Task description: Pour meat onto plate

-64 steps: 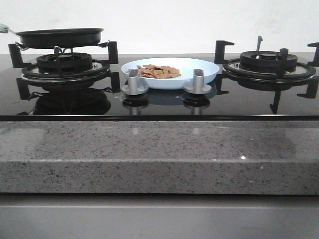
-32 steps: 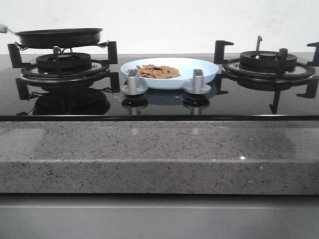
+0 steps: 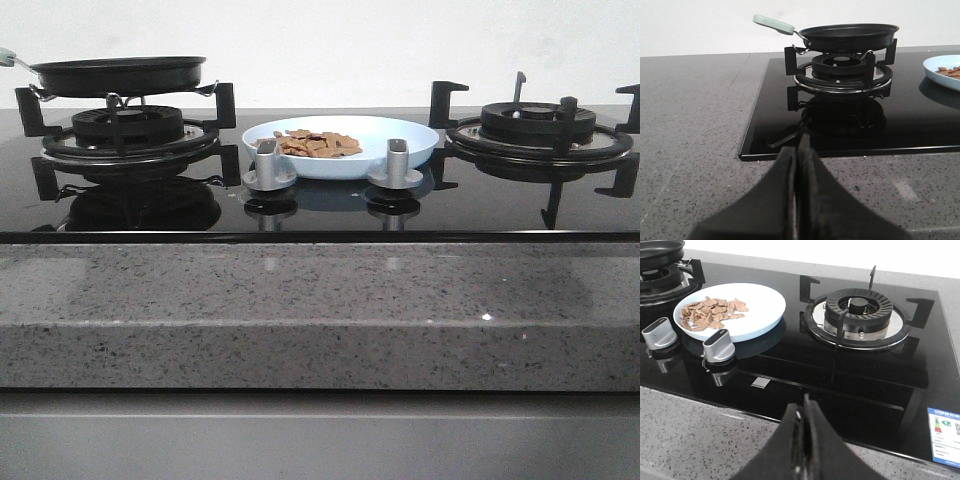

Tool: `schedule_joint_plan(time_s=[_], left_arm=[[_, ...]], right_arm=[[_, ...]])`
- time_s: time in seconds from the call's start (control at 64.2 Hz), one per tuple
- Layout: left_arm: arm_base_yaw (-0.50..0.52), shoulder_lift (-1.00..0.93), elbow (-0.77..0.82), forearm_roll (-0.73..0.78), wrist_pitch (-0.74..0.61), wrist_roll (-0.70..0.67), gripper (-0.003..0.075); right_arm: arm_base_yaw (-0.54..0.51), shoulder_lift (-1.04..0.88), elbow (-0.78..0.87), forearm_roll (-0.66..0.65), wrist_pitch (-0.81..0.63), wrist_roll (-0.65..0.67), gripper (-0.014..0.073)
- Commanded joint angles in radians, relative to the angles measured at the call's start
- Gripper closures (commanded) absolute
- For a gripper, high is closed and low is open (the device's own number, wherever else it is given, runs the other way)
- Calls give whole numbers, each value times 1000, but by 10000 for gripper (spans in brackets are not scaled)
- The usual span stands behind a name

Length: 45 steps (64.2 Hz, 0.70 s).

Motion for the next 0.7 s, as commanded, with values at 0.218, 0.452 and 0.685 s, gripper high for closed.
schedule_joint_plan(time_s=[0.218, 0.452, 0.685], left_arm=[[0, -18, 5, -13, -74, -4, 741], [0, -18, 5, -13, -74, -4, 741], [0, -18, 5, -13, -74, -4, 741]], right_arm=[[-4, -18, 8, -67, -147, 11, 664], [-94, -204, 143, -138, -171, 93, 664], [-146, -421, 337, -136, -185, 148, 664]])
